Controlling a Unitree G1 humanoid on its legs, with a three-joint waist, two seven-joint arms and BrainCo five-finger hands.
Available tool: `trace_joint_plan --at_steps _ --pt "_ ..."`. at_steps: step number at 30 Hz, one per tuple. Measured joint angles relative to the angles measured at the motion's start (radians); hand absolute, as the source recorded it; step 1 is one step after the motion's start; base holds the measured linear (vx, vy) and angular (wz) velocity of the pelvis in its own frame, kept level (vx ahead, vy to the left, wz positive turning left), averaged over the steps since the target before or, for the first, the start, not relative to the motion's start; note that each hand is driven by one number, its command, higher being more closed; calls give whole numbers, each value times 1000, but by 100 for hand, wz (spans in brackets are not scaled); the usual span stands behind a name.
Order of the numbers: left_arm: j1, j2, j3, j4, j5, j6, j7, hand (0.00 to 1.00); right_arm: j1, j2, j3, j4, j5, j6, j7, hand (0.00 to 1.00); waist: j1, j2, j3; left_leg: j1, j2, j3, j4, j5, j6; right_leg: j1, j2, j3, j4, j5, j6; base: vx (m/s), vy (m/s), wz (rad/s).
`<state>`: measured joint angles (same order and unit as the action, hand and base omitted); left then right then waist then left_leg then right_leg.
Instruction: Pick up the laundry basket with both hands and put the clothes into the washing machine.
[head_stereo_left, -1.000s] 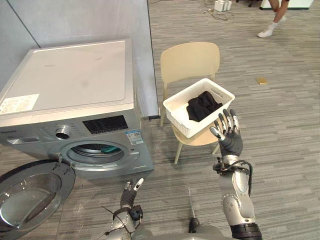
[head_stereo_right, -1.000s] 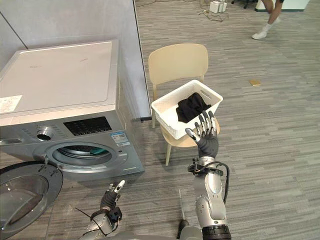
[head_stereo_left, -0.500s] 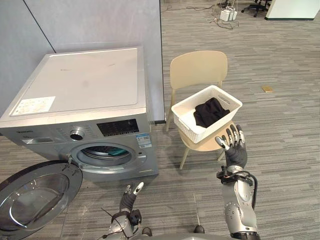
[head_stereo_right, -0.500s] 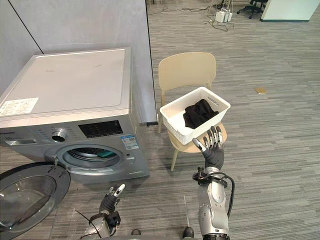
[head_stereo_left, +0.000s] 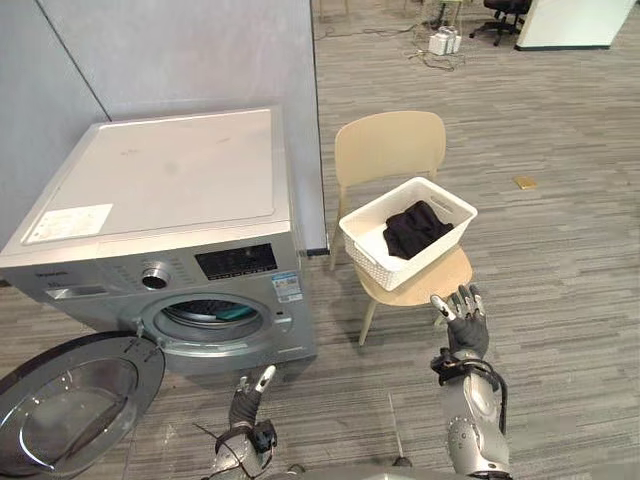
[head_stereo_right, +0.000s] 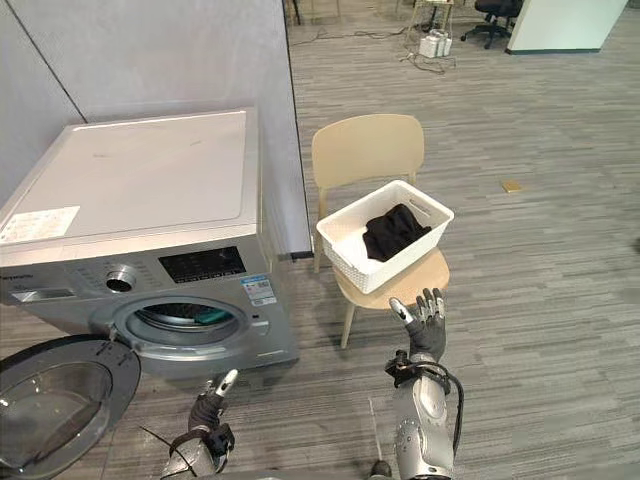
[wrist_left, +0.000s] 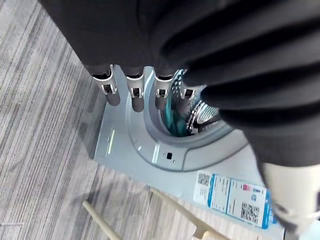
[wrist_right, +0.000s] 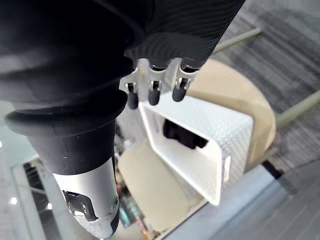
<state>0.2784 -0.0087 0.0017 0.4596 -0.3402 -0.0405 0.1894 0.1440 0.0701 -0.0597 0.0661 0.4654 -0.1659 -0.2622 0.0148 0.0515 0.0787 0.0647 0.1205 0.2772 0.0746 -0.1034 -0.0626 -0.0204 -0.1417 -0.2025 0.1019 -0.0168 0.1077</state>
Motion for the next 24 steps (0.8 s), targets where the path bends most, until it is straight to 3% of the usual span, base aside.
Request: trace_joint_plan --at_steps 1,2,4,5,7,9,10,11,12,13,14,15,16,17,19,20,21,24 --pt "3 2 8 -1 -1 1 15 0 -14 0 -5 0 0 2 -22 0 1 2 24 -23 12 32 93 -51 8 -69 -40 -51 152 -65 -8 -177 -9 -71" --pt "6 3 11 7 -1 7 28 0 -25 -2 -7 1 0 4 -34 0 -5 11 47 -53 17 44 181 -101 15 -122 -117 -146 317 -133 -42 -204 -34 -56" --pt "1 17 16 12 -1 15 33 0 -19 -3 -29 2 0 8 -47 0 -26 11 48 -86 44 32 279 -143 10 -161 -204 -183 504 -175 -83 -88 -91 -3" --pt "-8 24 30 12 0 16 34 0 -14 -3 -46 1 0 9 -49 0 -31 17 51 -108 72 13 322 -154 -2 -161 -248 -167 579 -193 -76 22 -148 15" --pt "-27 30 52 11 0 15 39 0 -18 -4 -64 0 4 9 -49 0 -23 17 49 -142 121 -1 368 -154 -26 -158 -300 -130 614 -193 -77 25 -250 3" --pt "-33 34 60 11 -1 13 54 0 -31 -7 -65 0 2 9 -47 0 -16 4 40 -182 168 11 395 -141 -57 -134 -362 -159 564 -185 -82 -14 -477 -34" --pt "-32 32 76 10 -2 13 56 0 -34 -9 -62 1 -5 11 -44 0 -2 -17 29 -187 210 37 398 -132 -109 -104 -378 -200 495 -175 -18 -51 -518 -69" --pt "-29 33 89 10 -2 13 56 0 -37 -9 -56 2 -5 15 -43 0 10 -15 29 -181 238 56 394 -123 -128 -95 -361 -214 457 -200 85 -49 -681 -117" --pt "-15 10 122 29 -8 14 57 0 -52 -40 -39 11 -11 21 -38 0 27 36 26 -145 345 88 380 -91 -178 -103 -251 -213 449 -243 115 37 -573 -135" --pt "12 -14 137 11 -28 8 53 0 -48 -56 -26 12 -22 25 -34 0 28 63 15 -142 418 104 390 -31 -143 -118 -175 -203 450 -272 73 115 -878 -156" --pt "32 -40 157 7 -47 -2 52 0 -45 -68 -19 12 -37 27 -27 0 24 65 17 -147 496 124 447 74 44 -112 -95 -181 446 -299 24 214 -884 -131" --pt "52 -54 156 9 -83 -2 43 0 -44 -73 -14 10 -46 30 -21 0 29 49 27 -201 545 96 559 136 249 -78 -30 -151 402 -305 -15 219 -746 -109" --pt "58 -55 149 16 -97 -1 29 0 -48 -88 -13 9 -47 30 -20 0 32 44 30 -232 519 24 637 101 218 -60 -11 -135 374 -300 -35 282 -686 -121" --pt "62 -56 146 17 -107 0 19 0 -62 -112 -12 8 -62 30 -18 0 49 30 34 -268 423 -74 754 21 110 -27 17 -91 312 -282 -67 236 -438 -115" --pt "78 -59 152 -3 -99 -6 7 0 -91 -123 -6 5 -93 30 -2 0 65 35 35 -315 313 -101 838 -47 64 33 72 -38 203 -250 -106 301 -409 -133" --pt "78 -58 157 -5 -83 -9 6 0 -97 -123 7 4 -100 28 12 0 75 39 35 -335 262 -59 829 -86 30 80 105 -25 147 -240 -122 319 -332 -97" --pt "71 -57 157 -6 -79 -9 5 0 -97 -124 13 4 -105 28 17 0 81 40 36 -348 243 -27 821 -101 27 104 118 -21 121 -238 -124 348 -307 -48" --pt "51 -55 130 -30 -73 -9 -17 0 -130 -137 61 -23 -126 32 28 0 85 46 35 -439 121 111 707 -123 45 190 162 -36 16 -236 -128 398 -216 -1"
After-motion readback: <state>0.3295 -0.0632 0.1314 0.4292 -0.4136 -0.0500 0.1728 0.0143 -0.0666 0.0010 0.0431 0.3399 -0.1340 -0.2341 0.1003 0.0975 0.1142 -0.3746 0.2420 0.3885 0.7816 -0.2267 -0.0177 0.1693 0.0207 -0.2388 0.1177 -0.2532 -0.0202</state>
